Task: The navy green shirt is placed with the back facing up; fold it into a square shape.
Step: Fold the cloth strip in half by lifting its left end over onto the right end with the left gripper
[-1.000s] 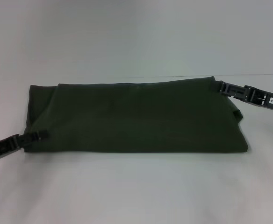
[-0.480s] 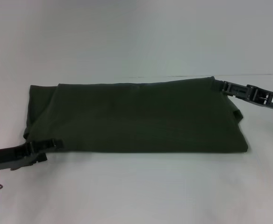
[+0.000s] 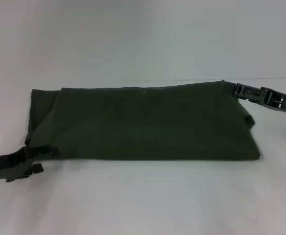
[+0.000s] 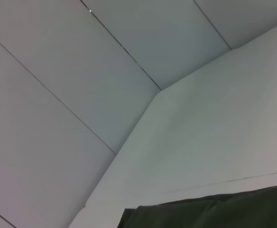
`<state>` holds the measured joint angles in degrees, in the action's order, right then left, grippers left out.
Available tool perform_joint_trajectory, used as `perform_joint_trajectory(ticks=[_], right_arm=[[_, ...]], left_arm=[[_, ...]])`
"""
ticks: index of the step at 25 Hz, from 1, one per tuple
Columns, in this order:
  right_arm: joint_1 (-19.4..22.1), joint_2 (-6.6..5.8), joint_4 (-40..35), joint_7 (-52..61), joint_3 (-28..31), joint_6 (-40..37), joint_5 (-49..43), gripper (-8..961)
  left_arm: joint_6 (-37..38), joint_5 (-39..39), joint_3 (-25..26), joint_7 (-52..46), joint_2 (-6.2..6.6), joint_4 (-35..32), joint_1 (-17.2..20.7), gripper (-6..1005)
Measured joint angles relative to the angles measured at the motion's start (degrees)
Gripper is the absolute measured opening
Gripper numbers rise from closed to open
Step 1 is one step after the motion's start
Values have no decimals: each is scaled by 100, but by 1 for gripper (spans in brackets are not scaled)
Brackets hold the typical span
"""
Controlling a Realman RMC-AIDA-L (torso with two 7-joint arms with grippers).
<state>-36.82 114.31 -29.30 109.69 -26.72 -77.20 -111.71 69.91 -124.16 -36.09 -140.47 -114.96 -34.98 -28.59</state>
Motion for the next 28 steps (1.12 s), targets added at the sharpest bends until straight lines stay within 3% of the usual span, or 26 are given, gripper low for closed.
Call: perform_joint_trajectory(ticks=[28], right_arm=[[-44, -56, -24, 62, 15, 31, 102, 915]], left_arm=[[-505, -57, 2, -569, 34, 128, -152, 832]])
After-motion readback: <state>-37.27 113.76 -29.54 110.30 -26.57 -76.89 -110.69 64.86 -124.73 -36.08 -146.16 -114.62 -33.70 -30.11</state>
